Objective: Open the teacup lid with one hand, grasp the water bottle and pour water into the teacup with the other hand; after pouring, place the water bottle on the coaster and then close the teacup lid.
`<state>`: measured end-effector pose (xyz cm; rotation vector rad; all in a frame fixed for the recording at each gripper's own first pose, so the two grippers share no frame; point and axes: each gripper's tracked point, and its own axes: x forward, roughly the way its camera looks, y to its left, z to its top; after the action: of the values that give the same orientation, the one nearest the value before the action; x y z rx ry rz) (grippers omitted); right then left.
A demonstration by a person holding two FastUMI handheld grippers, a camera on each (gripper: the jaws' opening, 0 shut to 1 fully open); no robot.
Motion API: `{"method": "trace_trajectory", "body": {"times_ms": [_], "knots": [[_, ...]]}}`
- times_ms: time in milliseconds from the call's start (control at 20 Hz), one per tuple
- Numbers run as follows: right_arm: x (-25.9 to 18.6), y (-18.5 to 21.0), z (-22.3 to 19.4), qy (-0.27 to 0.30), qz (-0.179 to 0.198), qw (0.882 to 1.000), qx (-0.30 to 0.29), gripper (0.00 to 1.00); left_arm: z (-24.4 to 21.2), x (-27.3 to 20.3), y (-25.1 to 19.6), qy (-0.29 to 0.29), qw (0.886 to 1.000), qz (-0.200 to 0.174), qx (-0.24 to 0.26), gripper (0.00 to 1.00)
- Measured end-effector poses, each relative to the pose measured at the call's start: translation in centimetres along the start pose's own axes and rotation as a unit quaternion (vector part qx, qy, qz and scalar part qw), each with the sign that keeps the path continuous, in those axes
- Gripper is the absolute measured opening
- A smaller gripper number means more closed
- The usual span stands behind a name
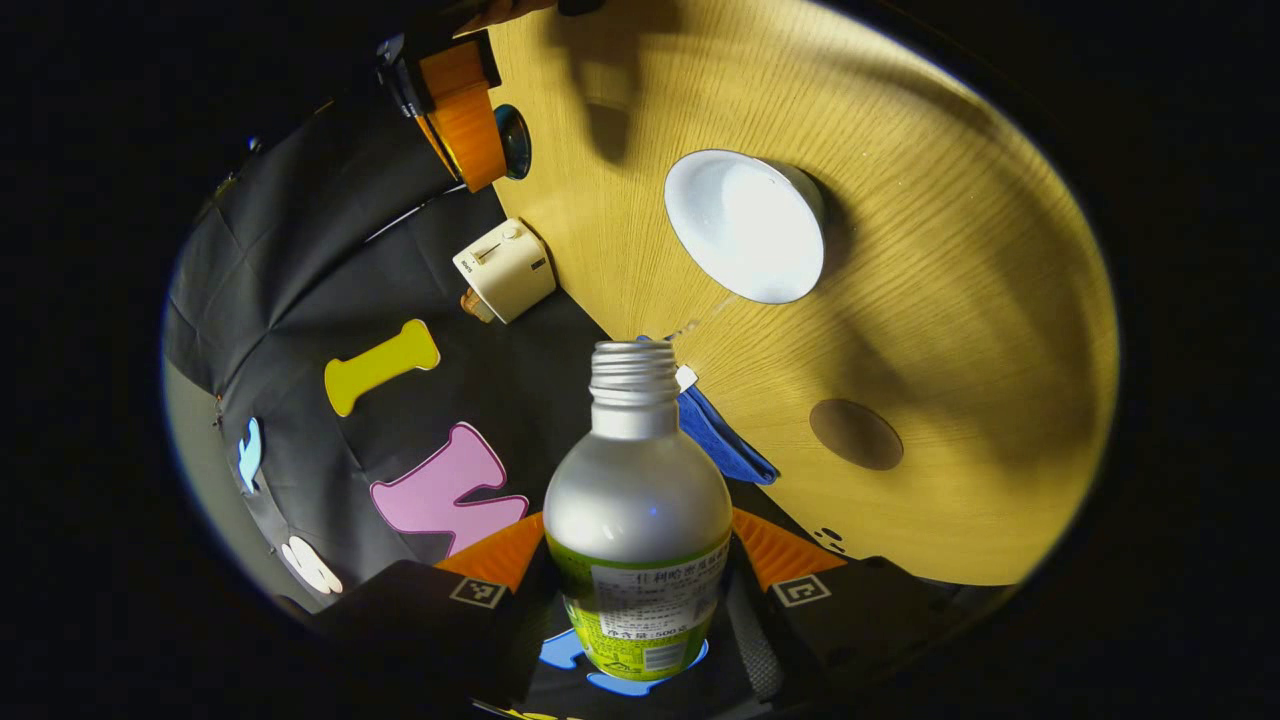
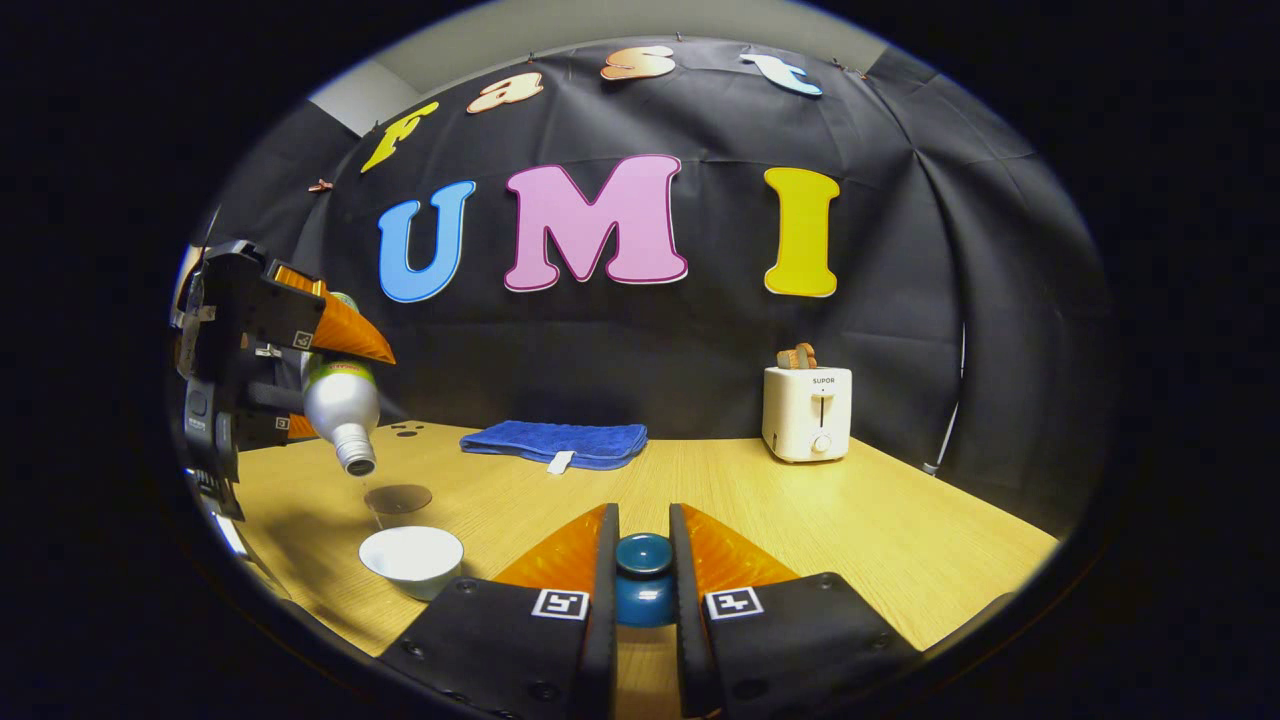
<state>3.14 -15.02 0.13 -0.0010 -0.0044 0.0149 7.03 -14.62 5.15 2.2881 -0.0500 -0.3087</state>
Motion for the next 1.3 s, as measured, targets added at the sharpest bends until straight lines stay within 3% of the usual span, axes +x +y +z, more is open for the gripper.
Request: {"method": "trace_trajectory", "body": {"times_ms": [400,600,750,800,850,950,1000,1100,1150,1200,1300], "knots": [[0.0,0.0,0.0,0.0,0.0,1.0,0.0,0.28,0.2,0.1,-0.4,-0.013,1.0,0.01,-0.018,0.81],[0.0,0.0,0.0,0.0,0.0,1.0,0.0,0.28,0.1,0.4,-0.7,-0.021,0.99,0.021,-0.14,0.81],[0.0,0.0,0.0,0.0,0.0,1.0,0.0,0.28,-0.4,0.6,-1.7,-0.02,0.962,0.013,-0.271,0.81],[0.0,0.0,0.0,0.0,0.0,1.0,0.0,0.28,-0.9,0.4,-1.6,-0.021,0.944,0.014,-0.329,0.81],[0.0,0.0,0.0,0.0,0.0,1.0,0.0,0.28,-1.0,0.4,-2.0,-0.021,0.919,0.006,-0.394,0.81],[0.0,0.0,0.0,0.0,0.0,1.0,0.0,0.28,-2.1,0.7,-2.2,-0.013,0.857,0.017,-0.515,0.81],[0.0,0.0,0.0,0.0,0.0,1.0,0.0,0.28,-3.1,1.1,-2.3,-0.01,0.822,0.027,-0.569,0.8],[0.0,-0.1,0.0,0.0,-0.002,1.0,0.0,0.28,-4.4,2.1,-2.5,-0.012,0.737,0.038,-0.675,0.8],[0.0,-0.1,0.1,0.0,-0.003,1.0,0.0,0.28,-4.7,2.7,-2.5,-0.017,0.693,0.043,-0.72,0.8],[0.1,-0.1,0.0,0.0,-0.003,1.0,0.0,0.28,-5.4,2.9,-2.7,-0.026,0.638,0.058,-0.767,0.8],[0.0,-0.1,0.0,0.0,-0.003,1.0,0.0,0.28,-5.8,3.4,-2.8,-0.038,0.58,0.083,-0.809,0.8]]}}
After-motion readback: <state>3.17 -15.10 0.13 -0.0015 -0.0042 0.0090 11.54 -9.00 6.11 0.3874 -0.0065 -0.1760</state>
